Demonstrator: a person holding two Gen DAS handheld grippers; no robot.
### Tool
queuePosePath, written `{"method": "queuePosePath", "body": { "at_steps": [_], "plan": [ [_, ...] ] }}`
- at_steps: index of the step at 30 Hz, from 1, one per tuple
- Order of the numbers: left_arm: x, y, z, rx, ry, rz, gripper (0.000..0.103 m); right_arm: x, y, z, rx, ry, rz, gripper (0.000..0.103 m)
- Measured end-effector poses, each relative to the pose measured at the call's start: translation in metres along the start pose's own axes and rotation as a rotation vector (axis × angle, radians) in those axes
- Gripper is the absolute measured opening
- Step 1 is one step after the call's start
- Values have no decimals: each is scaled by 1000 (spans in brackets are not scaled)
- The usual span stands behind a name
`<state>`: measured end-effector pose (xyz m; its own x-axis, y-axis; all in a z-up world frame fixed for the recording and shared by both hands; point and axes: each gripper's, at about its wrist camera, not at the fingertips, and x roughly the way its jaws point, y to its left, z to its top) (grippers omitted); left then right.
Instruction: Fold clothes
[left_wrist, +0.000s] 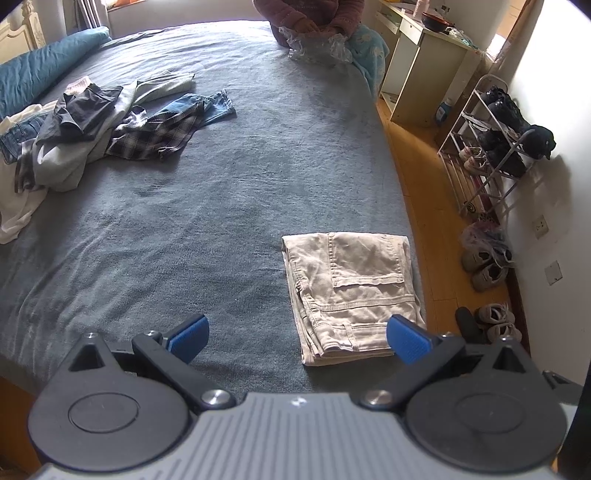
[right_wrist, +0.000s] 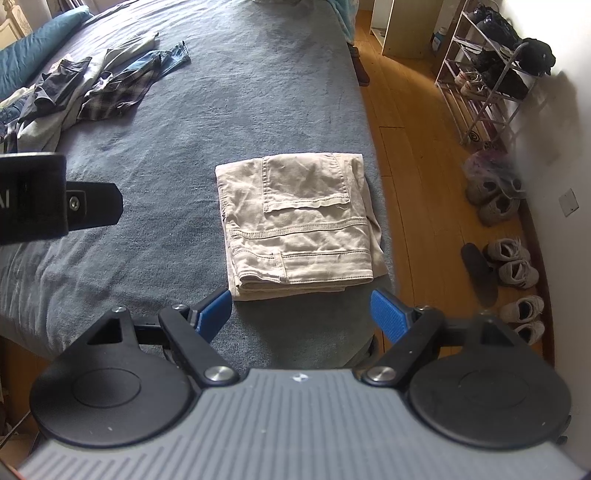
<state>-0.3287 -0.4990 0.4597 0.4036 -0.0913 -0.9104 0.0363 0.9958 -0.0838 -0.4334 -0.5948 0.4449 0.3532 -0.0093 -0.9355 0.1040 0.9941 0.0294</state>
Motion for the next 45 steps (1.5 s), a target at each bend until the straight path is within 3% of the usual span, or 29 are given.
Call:
{"method": "queuePosePath", "body": {
  "at_steps": [45],
  "plan": [
    [-1,-3,-5,2,32,-3,103,5,-1,5,-3,11,-10,83]
  ]
}}
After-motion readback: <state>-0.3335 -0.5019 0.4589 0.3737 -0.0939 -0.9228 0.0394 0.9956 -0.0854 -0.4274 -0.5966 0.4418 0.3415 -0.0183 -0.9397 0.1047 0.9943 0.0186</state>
